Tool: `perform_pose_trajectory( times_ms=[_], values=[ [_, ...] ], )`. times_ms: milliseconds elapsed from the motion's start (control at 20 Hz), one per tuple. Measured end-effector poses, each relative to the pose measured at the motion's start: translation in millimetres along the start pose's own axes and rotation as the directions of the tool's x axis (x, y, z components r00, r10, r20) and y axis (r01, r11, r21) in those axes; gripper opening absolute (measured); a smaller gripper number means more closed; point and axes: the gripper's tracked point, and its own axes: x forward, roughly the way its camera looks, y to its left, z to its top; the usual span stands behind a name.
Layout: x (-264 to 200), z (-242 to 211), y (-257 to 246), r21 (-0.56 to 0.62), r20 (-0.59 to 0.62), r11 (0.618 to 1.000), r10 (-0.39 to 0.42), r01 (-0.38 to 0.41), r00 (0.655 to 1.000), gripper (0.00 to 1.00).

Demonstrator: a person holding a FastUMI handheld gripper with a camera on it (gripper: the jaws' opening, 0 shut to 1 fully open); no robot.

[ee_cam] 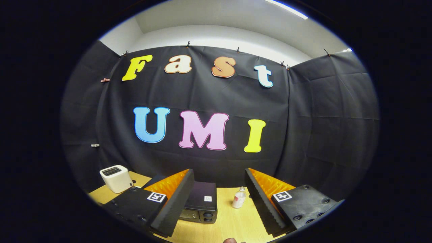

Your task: Open the toaster oven, put the food inside, and close the toaster oven door.

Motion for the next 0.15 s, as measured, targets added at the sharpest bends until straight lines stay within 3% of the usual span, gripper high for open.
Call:
perform_pose_trajectory(
  times_ms=[150],
  values=[
    [-0.5, 2.6, -1.9, 0.011, 0.007, 1.0, -0.005, 0.005, 1.0, 0.99]
  ],
)
